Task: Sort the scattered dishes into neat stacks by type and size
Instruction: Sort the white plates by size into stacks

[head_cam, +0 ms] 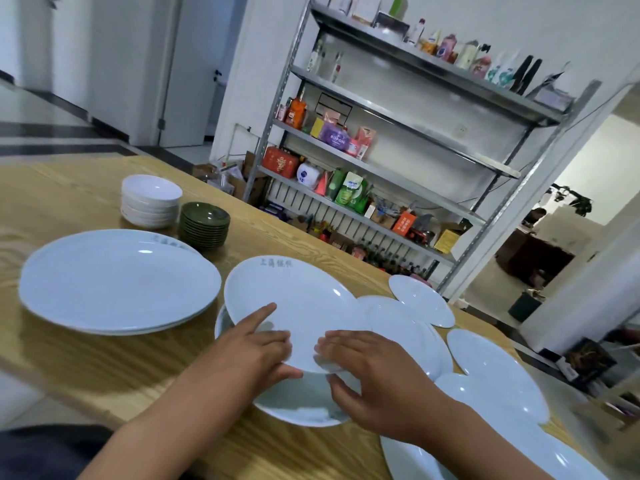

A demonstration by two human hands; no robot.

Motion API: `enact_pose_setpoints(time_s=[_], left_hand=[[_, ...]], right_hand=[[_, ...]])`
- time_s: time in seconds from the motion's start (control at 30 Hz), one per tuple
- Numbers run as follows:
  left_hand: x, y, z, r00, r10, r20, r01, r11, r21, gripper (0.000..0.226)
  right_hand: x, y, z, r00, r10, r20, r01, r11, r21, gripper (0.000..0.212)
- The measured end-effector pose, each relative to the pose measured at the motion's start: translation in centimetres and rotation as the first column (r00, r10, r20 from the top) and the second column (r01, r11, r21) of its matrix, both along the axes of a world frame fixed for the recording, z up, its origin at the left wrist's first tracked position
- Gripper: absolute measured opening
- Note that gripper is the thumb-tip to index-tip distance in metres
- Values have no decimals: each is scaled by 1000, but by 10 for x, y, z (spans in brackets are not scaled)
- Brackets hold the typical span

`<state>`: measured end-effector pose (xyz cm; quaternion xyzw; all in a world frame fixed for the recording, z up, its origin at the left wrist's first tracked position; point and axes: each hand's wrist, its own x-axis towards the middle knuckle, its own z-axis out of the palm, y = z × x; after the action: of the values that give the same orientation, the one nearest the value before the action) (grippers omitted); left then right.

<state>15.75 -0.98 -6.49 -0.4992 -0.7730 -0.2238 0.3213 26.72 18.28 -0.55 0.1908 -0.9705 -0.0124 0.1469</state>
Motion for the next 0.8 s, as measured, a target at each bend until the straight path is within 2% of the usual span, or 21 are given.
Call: enact_pose_setpoints(time_s=[0.1,0.2,0.3,0.33,0.37,0.4,0.5,0.57,0.6,0.67,0.73,0.8], left_hand=[[-4,3,-3,1000,-25,15,25,998,49,83],[-12,6,-12,996,-84,35,84,996,13,69],[-14,1,-17,962,-39,271,70,992,-106,69],[-14,-2,-22,945,-27,327,64,993,-103,70],[-12,-5,-21,928,-6,372,57,990,-126,70],[-7,-6,-17,935,31,354,14,992,-123,68],[13,-7,17,897,245,369,-100,923,-371,62],[16,-5,16,897,262,356,-70,880,-469,54],[15,-4,15,891,252,379,-61,891,-449,49],[18,-11,14,878,234,418,-62,920,-387,60],[14,-12,5,910,207,359,-108,955,-276,71],[16,-9,7,917,177,356,-86,962,-258,67]], right_hand=[[6,6,2,994,-94,63,99,992,-81,44],[7,14,4,985,-168,39,172,978,-116,39],[3,28,5,954,-300,18,299,940,-163,41],[2,35,5,936,-351,19,348,920,-178,39],[0,42,5,916,-400,25,397,898,-190,35],[-2,50,4,896,-442,30,439,876,-200,31],[-8,67,4,846,-532,39,523,813,-254,27],[-12,76,3,825,-563,44,549,781,-298,25],[-14,79,2,819,-571,47,556,771,-310,24],[-18,86,-1,814,-578,50,561,763,-321,24],[-23,92,-4,812,-581,48,561,757,-334,25],[-29,99,-6,807,-588,49,562,741,-368,24]])
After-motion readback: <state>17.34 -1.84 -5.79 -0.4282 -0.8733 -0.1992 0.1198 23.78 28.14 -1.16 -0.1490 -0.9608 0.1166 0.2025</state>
